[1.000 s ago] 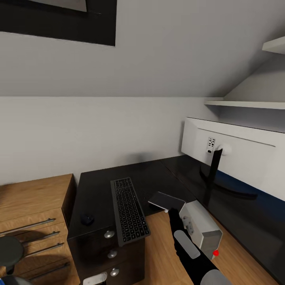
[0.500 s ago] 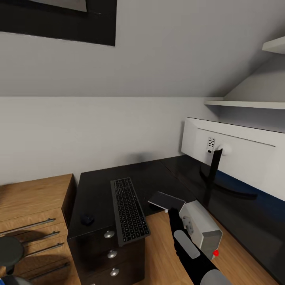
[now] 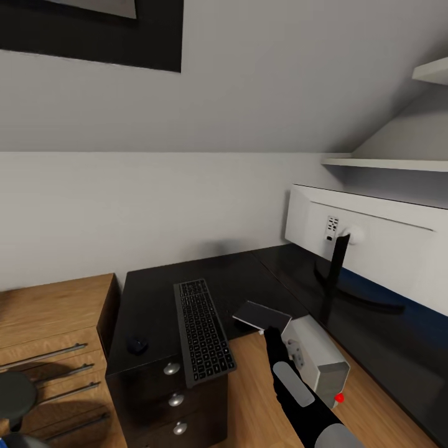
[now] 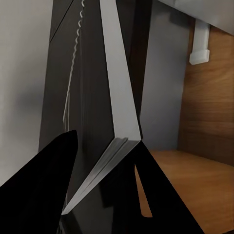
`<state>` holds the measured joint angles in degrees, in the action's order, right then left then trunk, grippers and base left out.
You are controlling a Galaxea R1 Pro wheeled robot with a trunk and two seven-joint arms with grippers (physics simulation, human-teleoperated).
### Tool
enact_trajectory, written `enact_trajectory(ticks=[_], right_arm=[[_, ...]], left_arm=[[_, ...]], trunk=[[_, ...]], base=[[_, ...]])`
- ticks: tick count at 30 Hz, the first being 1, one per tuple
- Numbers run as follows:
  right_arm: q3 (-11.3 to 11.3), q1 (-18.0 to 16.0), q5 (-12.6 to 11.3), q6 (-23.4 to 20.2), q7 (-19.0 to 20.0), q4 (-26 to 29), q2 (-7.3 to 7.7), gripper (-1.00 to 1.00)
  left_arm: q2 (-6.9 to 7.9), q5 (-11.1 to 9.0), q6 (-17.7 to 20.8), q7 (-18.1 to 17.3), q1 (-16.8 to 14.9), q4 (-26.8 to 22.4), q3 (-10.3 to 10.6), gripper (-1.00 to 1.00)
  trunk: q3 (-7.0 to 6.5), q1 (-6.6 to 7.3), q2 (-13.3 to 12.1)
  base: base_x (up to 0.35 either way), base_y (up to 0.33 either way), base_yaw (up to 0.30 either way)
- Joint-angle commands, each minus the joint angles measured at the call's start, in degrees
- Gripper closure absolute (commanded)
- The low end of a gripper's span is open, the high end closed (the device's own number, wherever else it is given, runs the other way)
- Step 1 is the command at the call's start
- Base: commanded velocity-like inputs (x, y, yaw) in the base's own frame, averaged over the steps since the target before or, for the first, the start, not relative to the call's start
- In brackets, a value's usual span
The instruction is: In the bedroom, organize the workspace by keeping the computer under the desk, ensuring the monitor is on the desk, placing the keyboard on the desk next to the monitor, placing the mouse on the desk next to the keyboard, moving the folder from the swivel chair onto the desk next to the mouse, stacking the notebook on top of the folder with the pen on top of the notebook, and positioning the swivel chair next to the desk.
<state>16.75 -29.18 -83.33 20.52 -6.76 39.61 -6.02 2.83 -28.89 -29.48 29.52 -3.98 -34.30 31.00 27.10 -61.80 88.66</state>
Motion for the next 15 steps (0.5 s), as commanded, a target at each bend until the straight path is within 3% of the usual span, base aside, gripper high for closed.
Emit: enact_trajectory(ticks=[1,15], right_arm=[[0.3,-0.04,-0.33,0.4,-0.27,0.06,0.04,1.0],[0.3,-0.05,-0.27,0.4,-0.32,0.11,0.12,1.0]], left_arm=[[0.08,-0.38,-0.22,0.46,-0.07,-0.03,0.48,-1.0],[0.07,-0.38,-0.11,0.54,-0.06,0.1,0.53,-1.0]], trunk=[[0.06,0.0,0.04],[0.06,0.0,0.04]], base=[[0.068,0.0,0.0],[0.054,0.0,0.0]])
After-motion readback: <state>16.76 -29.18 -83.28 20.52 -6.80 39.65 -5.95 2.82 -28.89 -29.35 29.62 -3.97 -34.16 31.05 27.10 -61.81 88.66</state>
